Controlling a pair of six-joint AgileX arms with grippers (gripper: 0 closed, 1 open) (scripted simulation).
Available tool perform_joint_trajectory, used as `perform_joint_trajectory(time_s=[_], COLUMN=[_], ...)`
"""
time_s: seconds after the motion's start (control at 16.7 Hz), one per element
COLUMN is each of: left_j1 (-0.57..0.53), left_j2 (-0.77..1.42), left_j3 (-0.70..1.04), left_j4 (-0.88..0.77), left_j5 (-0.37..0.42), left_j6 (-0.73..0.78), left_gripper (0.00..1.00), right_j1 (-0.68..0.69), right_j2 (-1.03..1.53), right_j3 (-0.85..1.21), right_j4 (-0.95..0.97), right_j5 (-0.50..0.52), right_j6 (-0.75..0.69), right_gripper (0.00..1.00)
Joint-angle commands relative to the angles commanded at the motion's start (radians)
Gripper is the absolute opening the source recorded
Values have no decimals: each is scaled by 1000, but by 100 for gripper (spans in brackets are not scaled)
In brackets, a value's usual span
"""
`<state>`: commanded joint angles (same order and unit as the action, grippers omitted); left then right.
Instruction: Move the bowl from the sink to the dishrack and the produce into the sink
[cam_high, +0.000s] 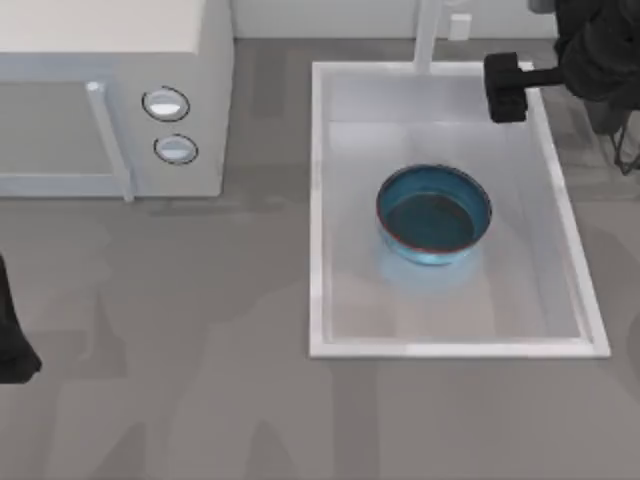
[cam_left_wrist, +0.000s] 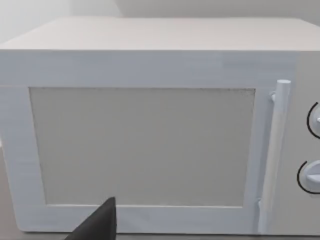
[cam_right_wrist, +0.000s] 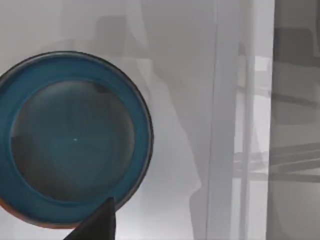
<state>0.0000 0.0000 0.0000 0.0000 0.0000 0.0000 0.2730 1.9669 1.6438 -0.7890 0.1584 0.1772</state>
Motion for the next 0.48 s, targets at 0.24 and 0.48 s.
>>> perform_joint_trajectory(time_s=[0.24, 0.48], left_j1=[0, 0], left_j2=[0, 0], left_j3=[0, 0], left_j4=[0, 0], left_j5=[0, 0], left_j6=[0, 0], left_gripper=[100, 100], right_j1=[61, 134], right_j2=[240, 509], right_j3=[233, 536], right_j4=[-161, -312], right_j5=[37, 34], right_j6=[63, 175], right_gripper=[100, 100])
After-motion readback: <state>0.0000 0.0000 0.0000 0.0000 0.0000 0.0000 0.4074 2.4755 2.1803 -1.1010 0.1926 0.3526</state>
